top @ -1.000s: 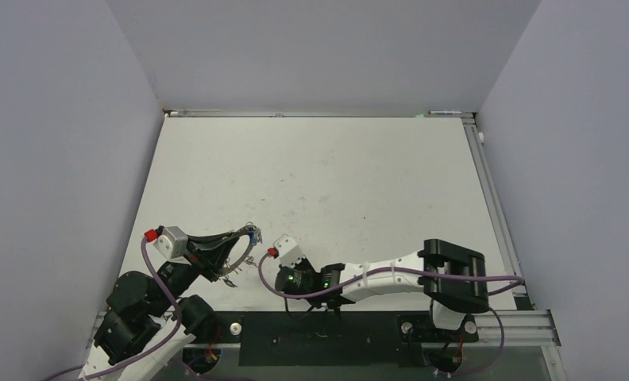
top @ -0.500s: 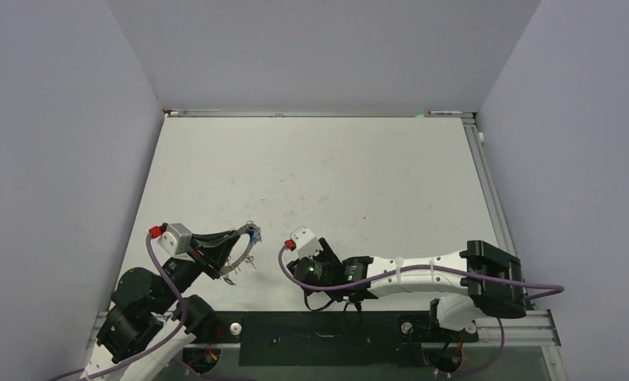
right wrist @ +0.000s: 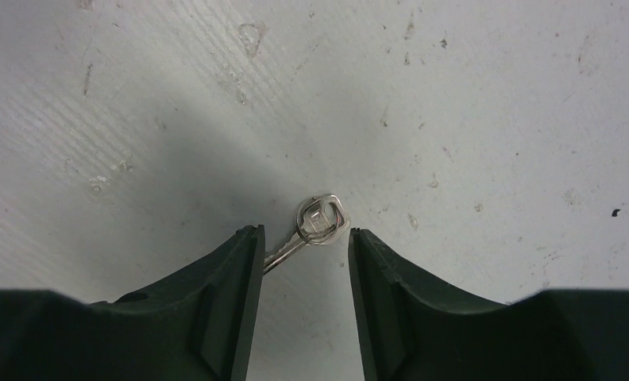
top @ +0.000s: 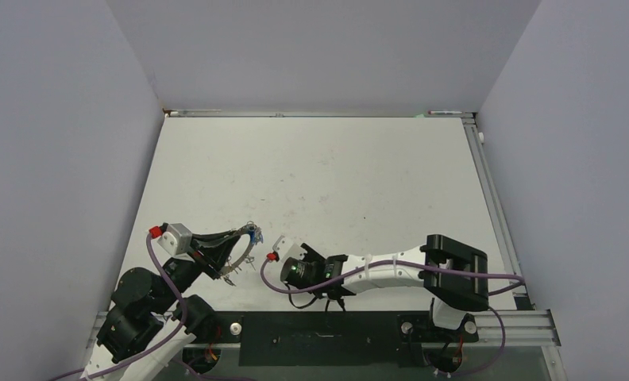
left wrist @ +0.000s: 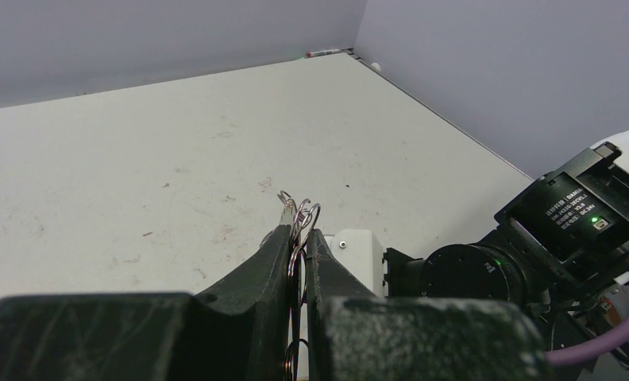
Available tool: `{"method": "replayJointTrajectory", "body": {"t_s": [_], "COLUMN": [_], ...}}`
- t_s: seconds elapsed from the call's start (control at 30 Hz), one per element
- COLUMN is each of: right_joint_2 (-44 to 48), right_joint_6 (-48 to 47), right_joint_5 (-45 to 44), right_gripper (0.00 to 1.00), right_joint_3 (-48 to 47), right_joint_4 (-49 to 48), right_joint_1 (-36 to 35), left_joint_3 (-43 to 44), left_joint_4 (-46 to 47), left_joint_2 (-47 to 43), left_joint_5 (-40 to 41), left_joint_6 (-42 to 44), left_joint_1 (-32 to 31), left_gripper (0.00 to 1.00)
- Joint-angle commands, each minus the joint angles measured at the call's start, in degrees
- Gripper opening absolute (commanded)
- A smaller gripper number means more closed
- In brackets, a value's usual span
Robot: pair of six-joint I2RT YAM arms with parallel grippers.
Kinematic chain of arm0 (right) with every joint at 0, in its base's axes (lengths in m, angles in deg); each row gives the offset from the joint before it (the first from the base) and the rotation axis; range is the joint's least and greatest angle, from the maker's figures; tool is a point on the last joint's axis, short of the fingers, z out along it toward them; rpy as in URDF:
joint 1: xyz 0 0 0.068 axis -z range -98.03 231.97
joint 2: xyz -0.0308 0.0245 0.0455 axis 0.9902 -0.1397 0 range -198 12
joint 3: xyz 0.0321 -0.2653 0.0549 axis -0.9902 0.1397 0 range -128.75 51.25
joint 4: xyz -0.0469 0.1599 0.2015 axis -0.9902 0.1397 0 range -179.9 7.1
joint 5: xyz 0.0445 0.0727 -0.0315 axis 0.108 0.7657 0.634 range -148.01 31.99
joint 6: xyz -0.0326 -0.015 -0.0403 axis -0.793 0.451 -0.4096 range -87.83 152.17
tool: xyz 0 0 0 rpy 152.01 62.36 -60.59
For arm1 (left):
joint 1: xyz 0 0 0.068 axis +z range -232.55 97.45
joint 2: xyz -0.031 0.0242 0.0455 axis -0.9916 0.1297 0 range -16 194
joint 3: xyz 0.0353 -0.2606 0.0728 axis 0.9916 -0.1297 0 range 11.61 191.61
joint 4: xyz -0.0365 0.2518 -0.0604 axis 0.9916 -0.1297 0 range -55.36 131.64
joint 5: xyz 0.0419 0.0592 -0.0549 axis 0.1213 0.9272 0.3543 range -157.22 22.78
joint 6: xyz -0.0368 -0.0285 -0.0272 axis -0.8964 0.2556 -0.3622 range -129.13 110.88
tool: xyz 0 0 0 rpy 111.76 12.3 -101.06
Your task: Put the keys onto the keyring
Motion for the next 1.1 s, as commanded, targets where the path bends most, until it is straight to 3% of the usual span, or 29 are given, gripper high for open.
{"method": "replayJointTrajectory", "body": {"t_s": [0.0,0.37,0.57,0.8,1.07], "right_joint_2": [-1.4,-3.6,-4.2,-2.3,10.7], "right_joint_6": [-5.1,-6.4,-6.2,-4.9,-3.4], "right_joint_5": [0.2,1.6,5.0,6.5,13.8], "right_gripper": [0.43,0.32,0.07,0.05,0.05], "right_joint_3": [-3.0,-2.4,-2.3,-2.7,-0.5], "right_joint_4": [-2.0,-2.3,-1.6,-1.5,-7.0], "right_joint_1": [1.1,2.8,3.3,3.7,6.8], "left_joint_3": [0.6,0.6,0.6,0.6,0.6], "left_joint_4": [4.4,4.5,4.5,4.5,4.5], "left_joint_2": [0.4,0.6,0.7,0.9,0.9], "left_joint_5": [-0.6,-0.6,-0.6,-0.6,-0.6], "left_joint_6": [0.1,0.1,0.1,0.0,0.0], "left_joint_1": [0.4,0.4,0.4,0.5,0.4], "left_gripper": [0.00,0.00,0.00,0.00,0.00]}}
